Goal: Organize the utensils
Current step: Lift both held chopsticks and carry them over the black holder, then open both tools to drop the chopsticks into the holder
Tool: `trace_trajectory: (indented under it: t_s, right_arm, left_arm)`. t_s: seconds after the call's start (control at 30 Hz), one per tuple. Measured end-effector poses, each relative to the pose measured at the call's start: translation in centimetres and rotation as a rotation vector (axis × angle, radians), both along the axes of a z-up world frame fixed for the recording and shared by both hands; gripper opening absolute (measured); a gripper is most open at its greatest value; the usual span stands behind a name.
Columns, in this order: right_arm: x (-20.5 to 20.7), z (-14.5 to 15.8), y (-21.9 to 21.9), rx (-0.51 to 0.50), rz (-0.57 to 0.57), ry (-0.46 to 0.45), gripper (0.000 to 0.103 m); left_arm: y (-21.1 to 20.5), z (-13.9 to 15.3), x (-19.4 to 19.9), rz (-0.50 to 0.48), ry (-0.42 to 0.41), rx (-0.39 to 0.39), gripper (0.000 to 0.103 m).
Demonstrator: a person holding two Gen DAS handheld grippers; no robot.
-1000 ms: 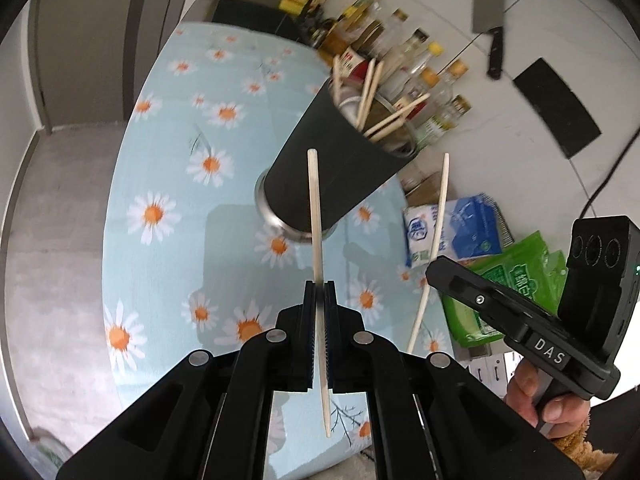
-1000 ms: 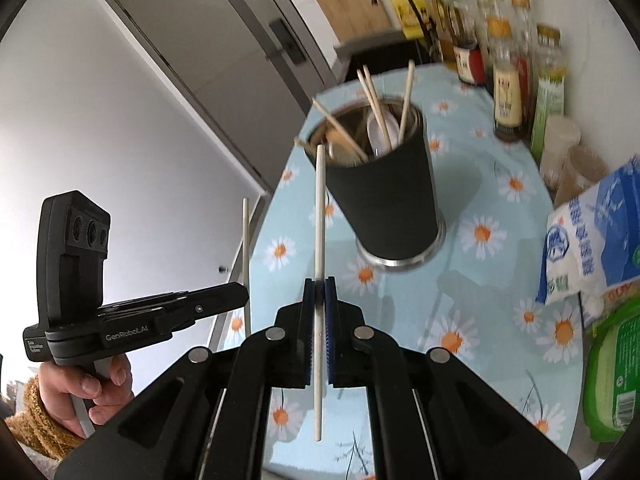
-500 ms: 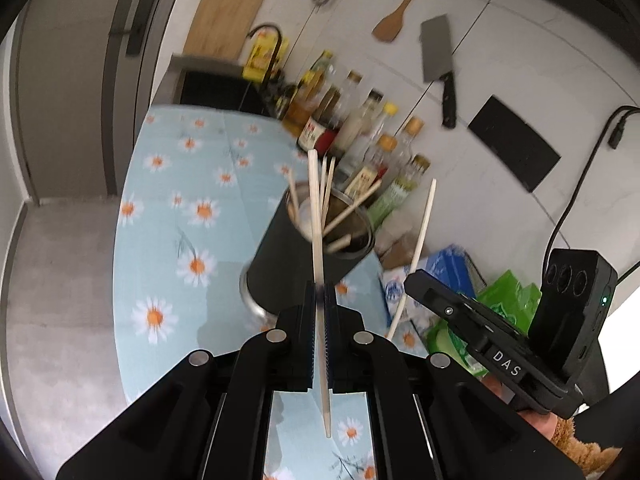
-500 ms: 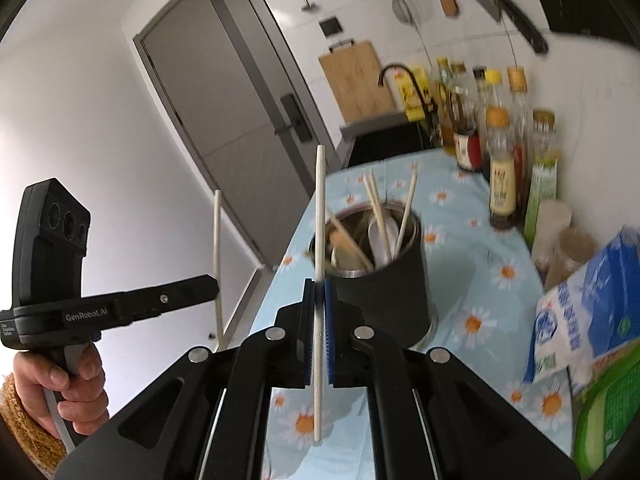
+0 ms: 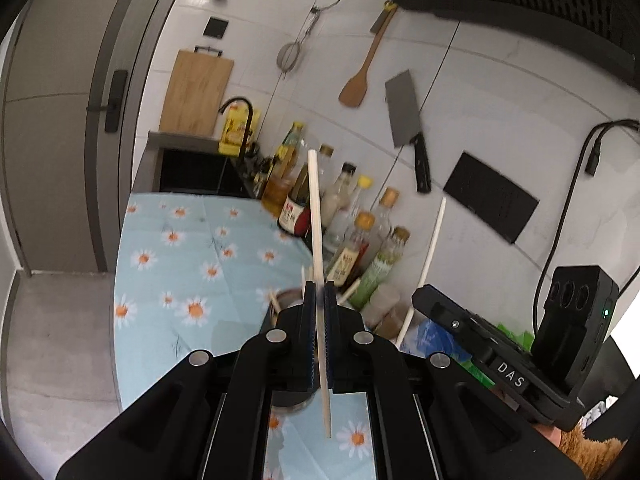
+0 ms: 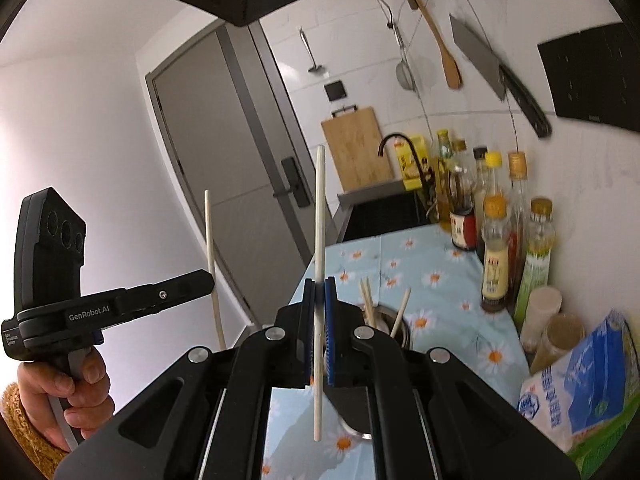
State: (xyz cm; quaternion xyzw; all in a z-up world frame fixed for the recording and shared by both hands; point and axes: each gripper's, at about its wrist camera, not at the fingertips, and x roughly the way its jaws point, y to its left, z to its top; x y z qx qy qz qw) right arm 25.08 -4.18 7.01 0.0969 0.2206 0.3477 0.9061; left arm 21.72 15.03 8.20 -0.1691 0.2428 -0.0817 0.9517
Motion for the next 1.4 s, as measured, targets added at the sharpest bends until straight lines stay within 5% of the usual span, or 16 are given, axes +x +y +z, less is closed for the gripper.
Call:
trace_trajectory:
  t_s: [0.4, 0.87, 1.4]
  right_arm:
    - [2.6, 2.1, 0.1, 0.08, -0.03, -0.108, 0.006]
    - [3.7, 1.0, 0.6, 0.048, -0.076, -0.149, 0.006]
    - [4.7, -1.8, 1.4, -0.012, -0.079, -0.1, 0.007]
  left_arm:
    - [0.0, 2.0, 2.1, -0.018, -0.186, 0.035, 0.003]
    - [-0.2, -0.3, 4.2, -0.096, -0.302, 0.015, 0.003]
    - [-1.4, -4.1, 6.3, -0.148, -0.19, 0.014, 0.004]
